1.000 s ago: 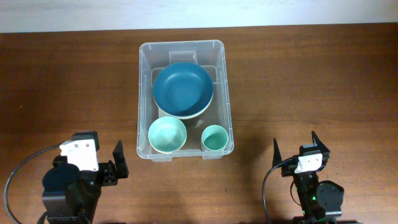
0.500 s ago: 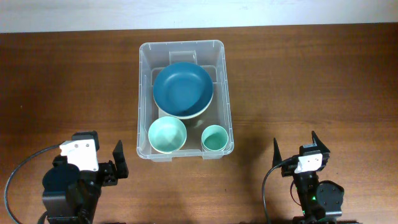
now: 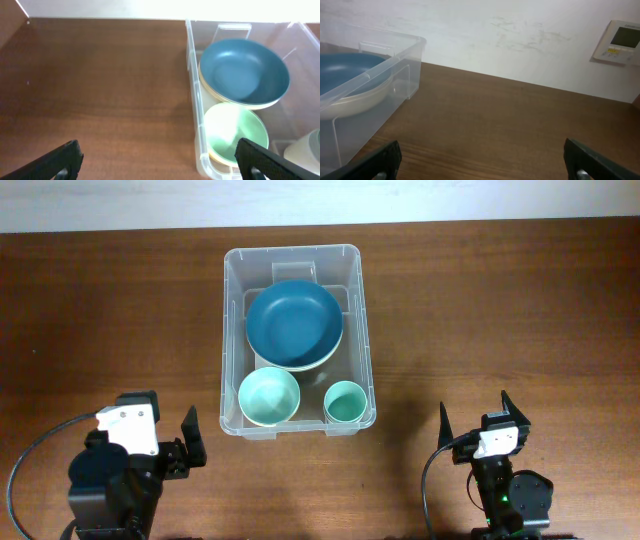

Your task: Pack container

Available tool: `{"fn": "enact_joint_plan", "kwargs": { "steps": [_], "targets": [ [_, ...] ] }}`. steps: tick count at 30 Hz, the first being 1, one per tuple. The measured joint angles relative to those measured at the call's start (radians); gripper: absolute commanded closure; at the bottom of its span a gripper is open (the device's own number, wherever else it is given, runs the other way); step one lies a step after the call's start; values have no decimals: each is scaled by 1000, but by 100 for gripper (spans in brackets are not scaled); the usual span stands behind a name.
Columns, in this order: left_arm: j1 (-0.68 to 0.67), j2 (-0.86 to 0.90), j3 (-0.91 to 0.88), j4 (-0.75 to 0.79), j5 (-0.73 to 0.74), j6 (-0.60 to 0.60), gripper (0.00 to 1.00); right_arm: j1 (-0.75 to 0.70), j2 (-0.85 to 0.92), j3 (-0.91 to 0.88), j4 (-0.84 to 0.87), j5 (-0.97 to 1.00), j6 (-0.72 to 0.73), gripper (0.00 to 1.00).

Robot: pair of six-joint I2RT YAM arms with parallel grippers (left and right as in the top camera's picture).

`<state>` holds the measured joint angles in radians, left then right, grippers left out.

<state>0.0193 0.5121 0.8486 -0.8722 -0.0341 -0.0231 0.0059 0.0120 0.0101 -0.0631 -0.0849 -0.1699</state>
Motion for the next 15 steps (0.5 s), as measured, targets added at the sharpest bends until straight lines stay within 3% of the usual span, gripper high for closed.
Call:
{"fn": "enact_joint_plan", "kwargs": {
  "steps": [8,15],
  "targets": [
    [0,-73,-146,-3,0,3,0,-1,0,0,0,0,0,1],
    [0,-303,-418,198,0,4,0,-1,0,0,0,0,1,1]
  ]
}}
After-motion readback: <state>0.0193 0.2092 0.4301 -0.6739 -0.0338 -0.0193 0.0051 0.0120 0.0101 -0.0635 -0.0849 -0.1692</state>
